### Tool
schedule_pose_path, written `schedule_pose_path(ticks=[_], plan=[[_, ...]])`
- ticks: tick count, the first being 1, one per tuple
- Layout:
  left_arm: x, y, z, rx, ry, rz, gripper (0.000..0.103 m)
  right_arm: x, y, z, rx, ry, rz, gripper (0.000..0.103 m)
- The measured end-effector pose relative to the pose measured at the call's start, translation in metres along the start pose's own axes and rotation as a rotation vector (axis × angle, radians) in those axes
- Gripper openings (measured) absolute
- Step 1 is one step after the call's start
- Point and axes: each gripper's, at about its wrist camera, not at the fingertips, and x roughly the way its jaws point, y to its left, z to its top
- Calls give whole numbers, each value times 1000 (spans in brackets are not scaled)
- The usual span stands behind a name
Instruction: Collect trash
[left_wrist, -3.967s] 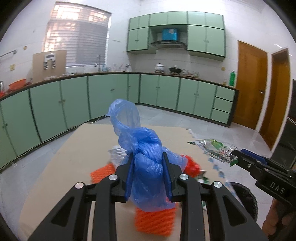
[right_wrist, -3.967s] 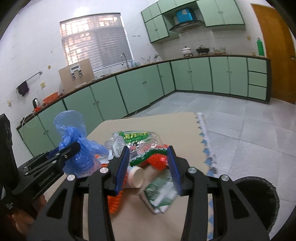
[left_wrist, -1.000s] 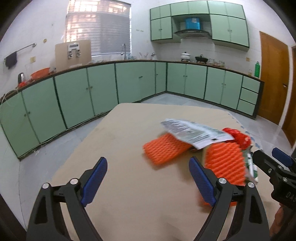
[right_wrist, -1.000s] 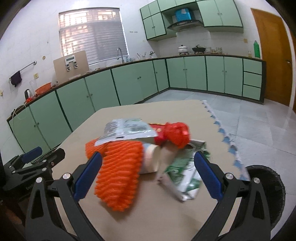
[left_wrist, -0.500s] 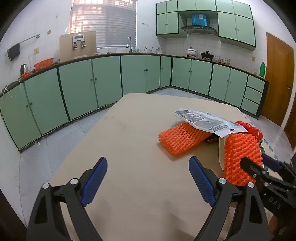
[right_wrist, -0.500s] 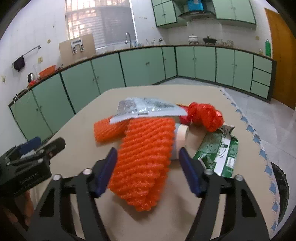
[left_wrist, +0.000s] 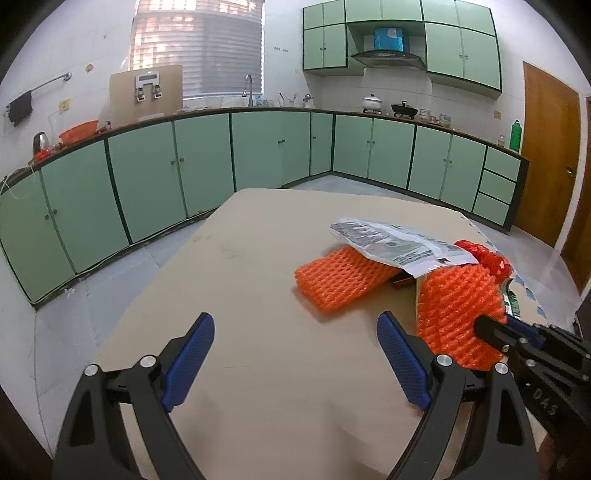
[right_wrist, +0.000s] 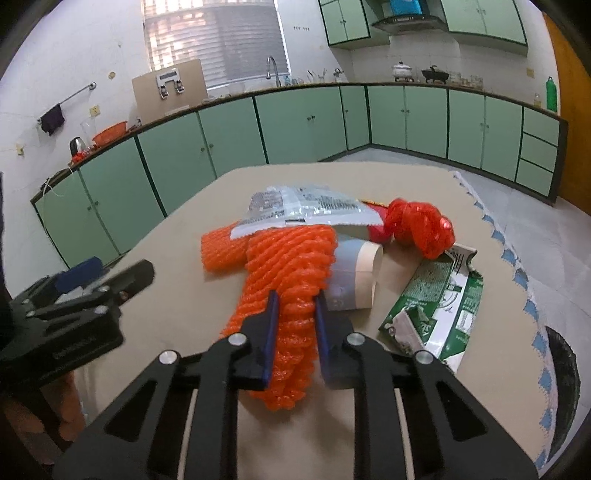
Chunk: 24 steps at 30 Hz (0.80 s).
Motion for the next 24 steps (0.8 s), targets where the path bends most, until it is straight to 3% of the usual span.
schedule_pose_path(ticks=[7, 24], plan=[[-3, -14, 5, 5, -10, -32, 88, -32, -10, 12, 10, -58, 2, 16], [4, -56, 16, 31, -10, -127, 88, -60, -53, -2, 28, -44, -94, 16]])
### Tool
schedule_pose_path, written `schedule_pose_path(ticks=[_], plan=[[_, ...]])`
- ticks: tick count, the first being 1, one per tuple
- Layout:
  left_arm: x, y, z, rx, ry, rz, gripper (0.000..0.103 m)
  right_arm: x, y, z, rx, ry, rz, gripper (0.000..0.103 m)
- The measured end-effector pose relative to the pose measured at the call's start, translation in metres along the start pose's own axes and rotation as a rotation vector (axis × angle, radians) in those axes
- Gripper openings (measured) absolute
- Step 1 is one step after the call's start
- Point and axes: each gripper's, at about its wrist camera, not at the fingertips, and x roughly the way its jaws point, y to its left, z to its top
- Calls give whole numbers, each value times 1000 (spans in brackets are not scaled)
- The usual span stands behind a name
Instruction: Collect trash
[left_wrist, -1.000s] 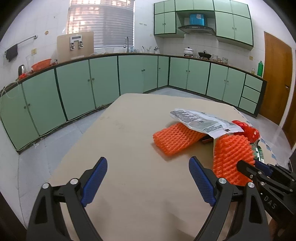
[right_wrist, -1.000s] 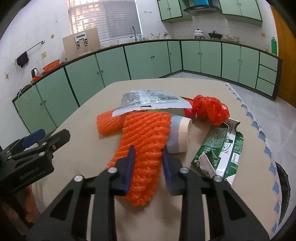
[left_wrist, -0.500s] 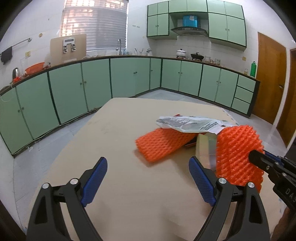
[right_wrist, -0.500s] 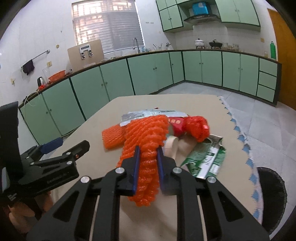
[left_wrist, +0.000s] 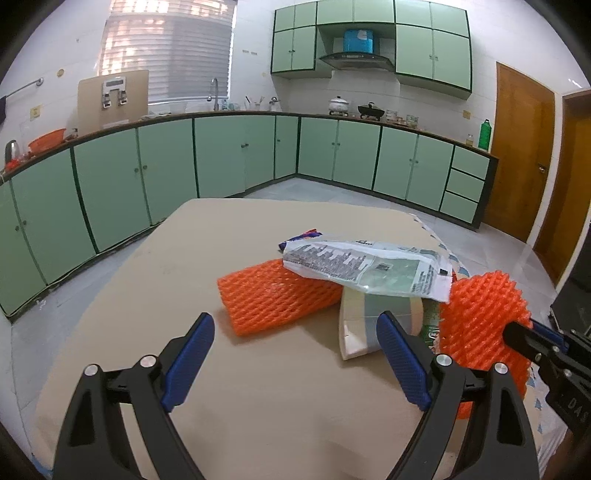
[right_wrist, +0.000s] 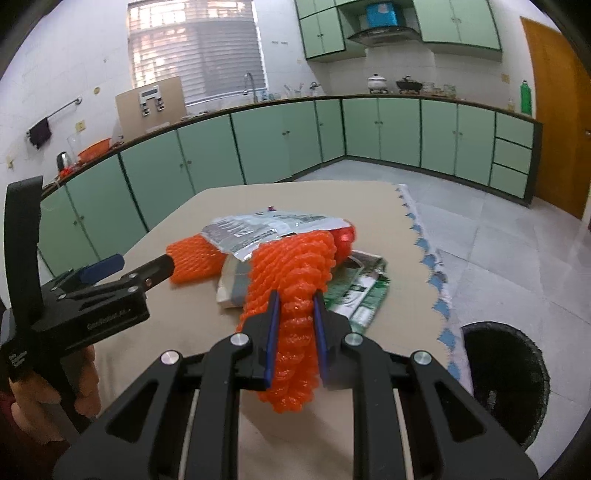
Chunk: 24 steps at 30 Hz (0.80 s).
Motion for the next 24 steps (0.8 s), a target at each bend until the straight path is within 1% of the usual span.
schedule_pose_path(ticks=[6, 11, 13, 14, 15, 16, 17, 18, 19, 20, 24], plan=[[3, -5, 1, 2, 1, -10, 88, 1, -10, -3, 23, 12, -62, 16], [4, -8, -1, 13, 2, -20, 87, 4, -18, -7, 38, 22, -76, 16], [6, -8, -1, 13, 5, -23, 87, 10, -20, -8, 32, 43, -84, 18], [6, -9, -1, 14, 5, -23, 87, 14, -19, -8, 28, 63, -86, 21], [6, -9, -1, 16, 5, -22, 87, 14, -20, -10, 30, 68, -94, 22], [6, -10, -2, 16, 6, -21, 87, 14, -20, -10, 37, 67, -99, 25], [6, -9, -2, 15, 6, -19, 87, 13, -22, -10, 47, 63, -99, 34], [7, -10, -3, 15, 6, -16, 87, 12, -22, -9, 49, 58, -100, 40], [7, -9, -3, 14, 9, -14, 87, 10, -22, -8, 48, 44, -105, 48], [7, -7, -4, 12, 11, -12, 87, 9, -21, -6, 45, 34, -113, 55], [11, -4, -3, 5, 16, -4, 87, 10, -17, 0, 25, 12, -126, 58]])
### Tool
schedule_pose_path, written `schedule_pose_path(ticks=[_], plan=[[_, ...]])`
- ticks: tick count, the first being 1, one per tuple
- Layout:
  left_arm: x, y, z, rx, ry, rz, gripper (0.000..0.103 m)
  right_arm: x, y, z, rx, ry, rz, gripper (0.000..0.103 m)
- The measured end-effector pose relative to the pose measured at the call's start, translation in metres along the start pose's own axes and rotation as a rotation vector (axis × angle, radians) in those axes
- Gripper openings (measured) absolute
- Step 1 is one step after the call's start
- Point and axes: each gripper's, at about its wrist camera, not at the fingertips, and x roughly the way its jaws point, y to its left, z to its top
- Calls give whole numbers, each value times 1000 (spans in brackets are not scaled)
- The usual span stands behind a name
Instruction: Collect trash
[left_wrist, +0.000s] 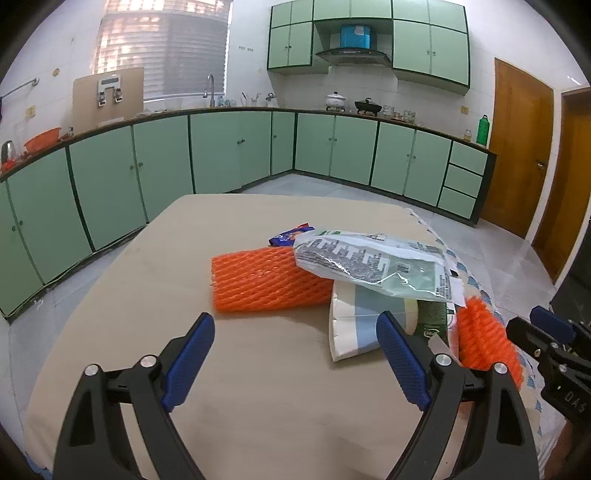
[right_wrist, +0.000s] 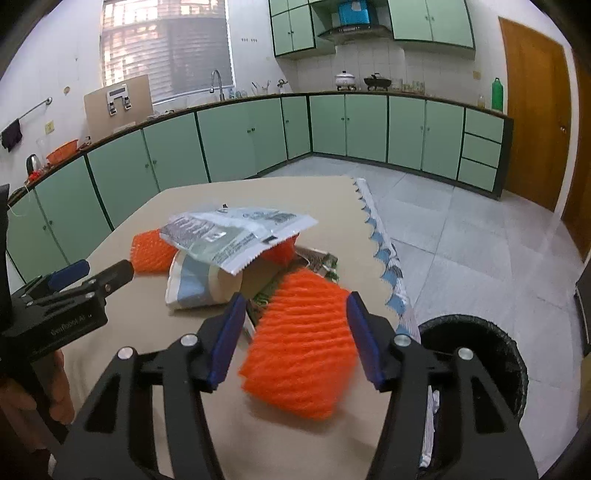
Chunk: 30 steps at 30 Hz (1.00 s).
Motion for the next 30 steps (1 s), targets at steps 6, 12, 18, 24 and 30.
schedule_pose_path(ticks=[6, 12, 18, 24, 30], plan=[[4, 5, 1, -8, -1, 13, 87, 6, 12, 19, -14, -43, 48, 58], [10, 7, 2, -7, -1, 29, 87, 25, 17, 33, 8, -26, 90, 57], [15, 9, 9, -11, -17, 38, 87, 51, 12, 38, 66, 38, 105, 52], [23, 10, 16, -4, -35, 48, 87, 65, 9, 41, 92, 64, 127, 51], [34, 10, 18, 2, -28, 49, 87, 74, 11, 42, 95, 89, 150, 50]])
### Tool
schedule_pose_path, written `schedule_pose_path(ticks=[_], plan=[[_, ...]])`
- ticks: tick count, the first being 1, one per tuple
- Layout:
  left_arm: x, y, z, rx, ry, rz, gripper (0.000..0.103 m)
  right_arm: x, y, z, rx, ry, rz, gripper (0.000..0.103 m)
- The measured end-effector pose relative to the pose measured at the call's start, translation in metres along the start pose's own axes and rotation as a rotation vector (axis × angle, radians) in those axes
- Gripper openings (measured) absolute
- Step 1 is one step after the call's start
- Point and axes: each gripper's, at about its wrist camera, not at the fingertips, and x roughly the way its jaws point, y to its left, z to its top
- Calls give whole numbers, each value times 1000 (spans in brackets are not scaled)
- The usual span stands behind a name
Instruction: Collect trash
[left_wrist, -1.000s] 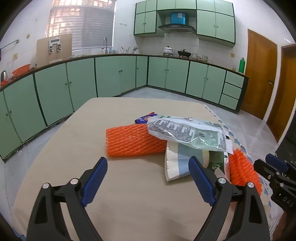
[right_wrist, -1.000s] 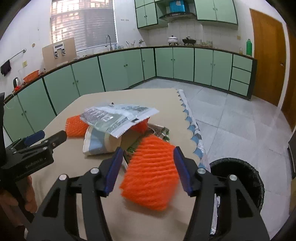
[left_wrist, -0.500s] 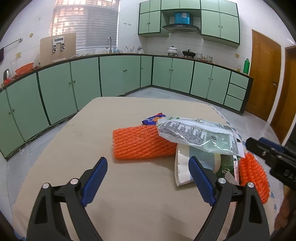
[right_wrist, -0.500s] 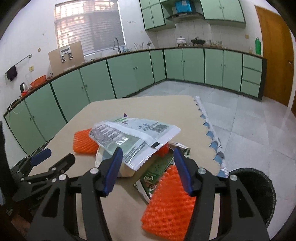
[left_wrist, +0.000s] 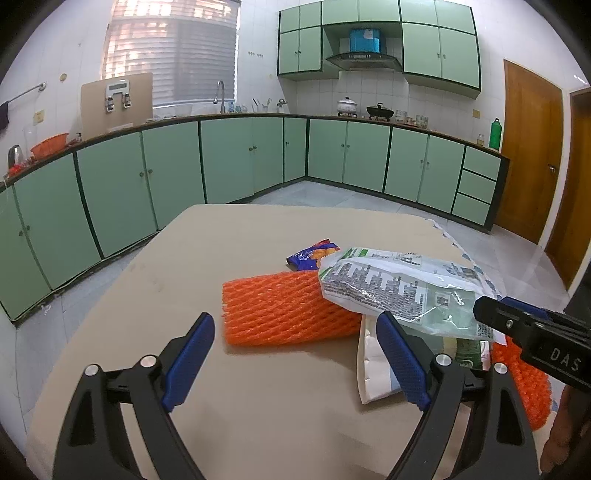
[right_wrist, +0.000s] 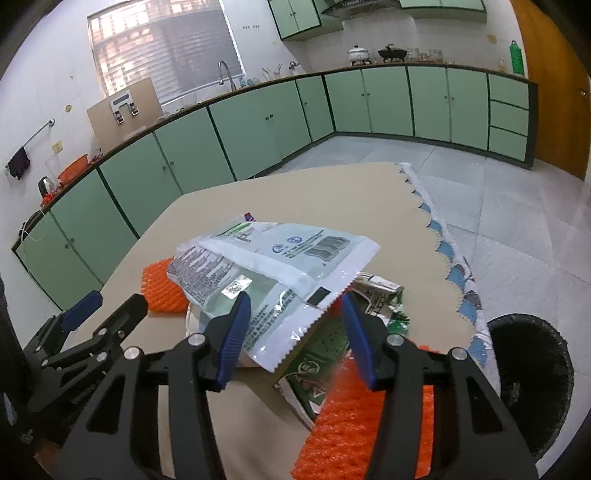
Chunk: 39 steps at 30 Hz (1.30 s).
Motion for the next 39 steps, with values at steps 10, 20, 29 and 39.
schedule_pose_path(ticks=[10, 20, 29, 39], plan=[[11, 1, -4, -7, 20, -4, 87, 6, 2, 0, -5, 22, 23, 27], [18, 1, -4, -21, 41, -13, 87, 4, 3, 0, 0, 25, 58, 32], [12, 0, 7, -21, 3, -24, 87, 6, 4, 5, 11, 43, 86, 42], [34, -3, -1, -16, 71, -28, 87, 13, 5, 6, 10, 60, 93, 43]])
